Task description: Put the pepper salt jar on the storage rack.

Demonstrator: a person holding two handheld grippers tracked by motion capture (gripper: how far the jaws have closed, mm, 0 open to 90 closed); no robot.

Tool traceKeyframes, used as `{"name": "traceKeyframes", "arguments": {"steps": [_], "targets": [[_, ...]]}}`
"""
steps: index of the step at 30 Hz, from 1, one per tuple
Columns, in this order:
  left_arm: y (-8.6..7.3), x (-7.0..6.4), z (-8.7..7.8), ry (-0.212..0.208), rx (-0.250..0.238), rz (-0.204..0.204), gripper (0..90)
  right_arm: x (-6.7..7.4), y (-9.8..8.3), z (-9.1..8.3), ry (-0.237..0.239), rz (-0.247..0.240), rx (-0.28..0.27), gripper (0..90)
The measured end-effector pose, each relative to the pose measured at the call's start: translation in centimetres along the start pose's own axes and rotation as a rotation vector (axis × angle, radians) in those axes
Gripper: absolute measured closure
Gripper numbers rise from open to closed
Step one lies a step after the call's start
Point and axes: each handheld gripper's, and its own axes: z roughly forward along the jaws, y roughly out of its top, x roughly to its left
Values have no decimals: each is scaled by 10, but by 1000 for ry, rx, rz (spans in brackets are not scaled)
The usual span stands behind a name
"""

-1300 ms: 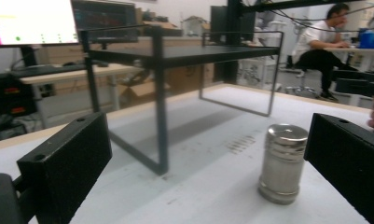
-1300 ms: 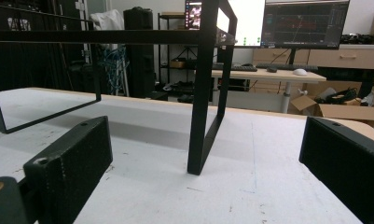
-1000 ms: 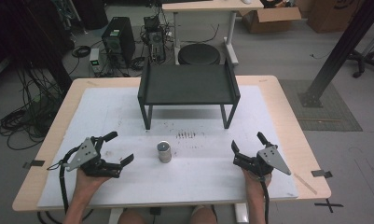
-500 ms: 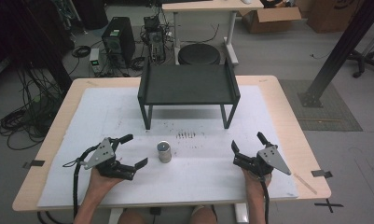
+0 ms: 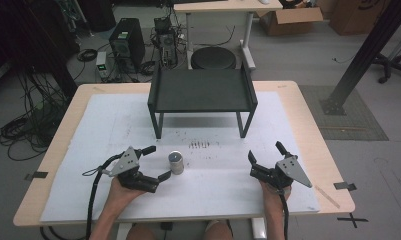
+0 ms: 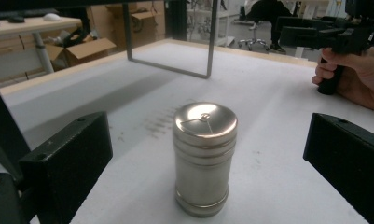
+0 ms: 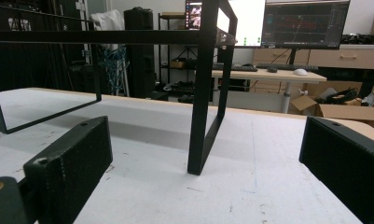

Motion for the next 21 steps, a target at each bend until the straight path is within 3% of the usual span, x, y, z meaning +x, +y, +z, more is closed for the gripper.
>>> {"name": "traceKeyframes", "arguments": {"steps": [12,21], "targets": [[-3,0,23,11,78,-34,21,0,0,0,0,-1,1,21],[-5,-2,34,17,108,-24,59,0,0,0,1,-2,1,21]]}}
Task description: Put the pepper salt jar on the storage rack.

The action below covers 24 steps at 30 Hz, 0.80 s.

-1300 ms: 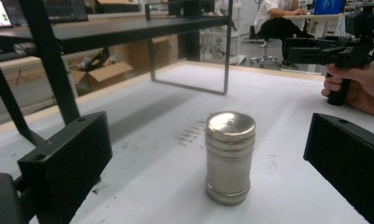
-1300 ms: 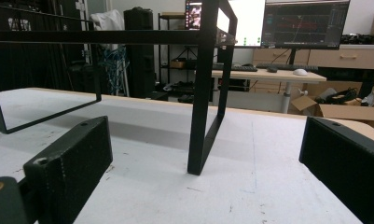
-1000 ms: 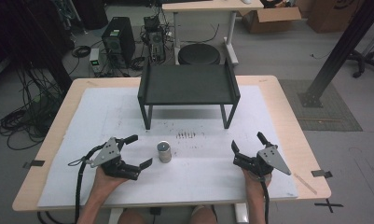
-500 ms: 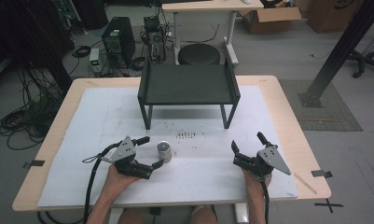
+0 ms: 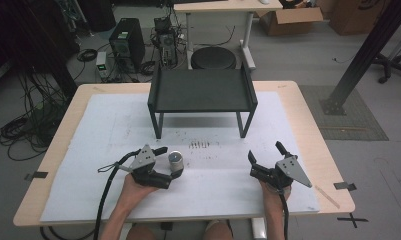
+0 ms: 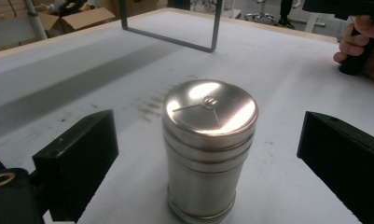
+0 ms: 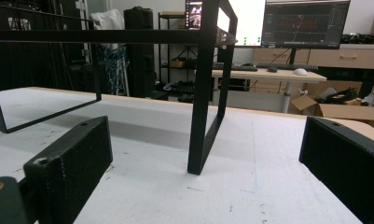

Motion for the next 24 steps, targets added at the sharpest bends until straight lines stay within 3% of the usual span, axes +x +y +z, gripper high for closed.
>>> {"name": "traceKeyframes", "arguments": {"steps": [12,24], "targets": [[1,1,4,1,32,-5,218,0,0,0,0,0,-1,22],[1,-1,5,19,48,16,385,0,0,0,-1,0,-1,22]]}}
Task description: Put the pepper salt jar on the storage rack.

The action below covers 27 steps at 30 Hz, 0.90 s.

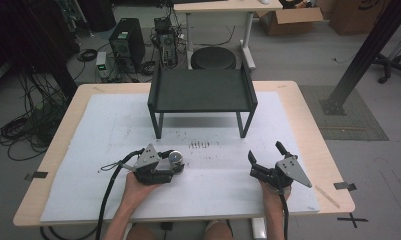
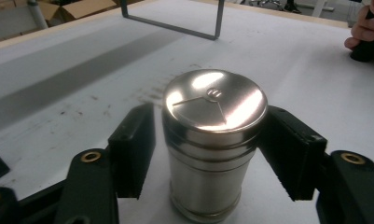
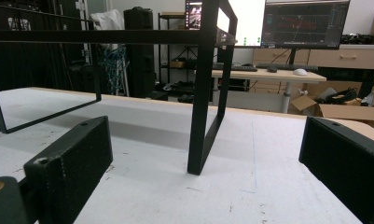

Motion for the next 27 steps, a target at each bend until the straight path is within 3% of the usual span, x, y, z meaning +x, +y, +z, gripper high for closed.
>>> {"name": "traceKeyframes", "arguments": {"steps": [9,27], "targets": [[0,-1,0,0,-1,10,480,0,0,0,0,1,2,22],[-1,-1,0,1,0,12,488,0,0,0,0,1,1,23]]}}
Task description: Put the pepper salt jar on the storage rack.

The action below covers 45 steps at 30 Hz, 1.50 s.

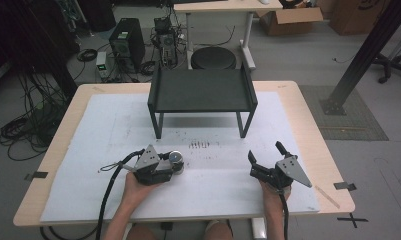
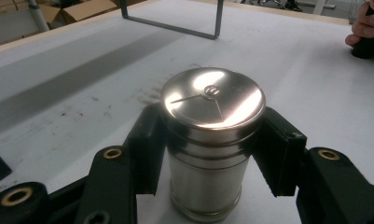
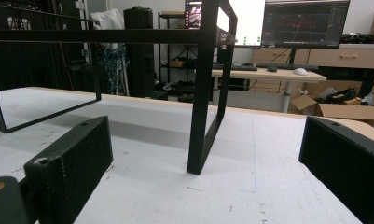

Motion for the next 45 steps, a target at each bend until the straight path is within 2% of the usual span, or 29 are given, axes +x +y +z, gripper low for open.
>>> {"name": "traceKeyframes", "arguments": {"steps": [12,16,22,31,45], "targets": [[3,-1,0,4,12,6,488,0,0,0,0,2,2,24],[7,-1,-2,-2,-3,-4,489,0,0,0,0,2,4,25],[21,0,-7,-6,-9,8,489,0,0,0,-1,2,4,25],[44,1,-12,-29,-29,0,488,0,0,0,-2,1,3,28],[83,8,-9,-57,-25,18,488,0,0,0,-1,4,6,30]]}}
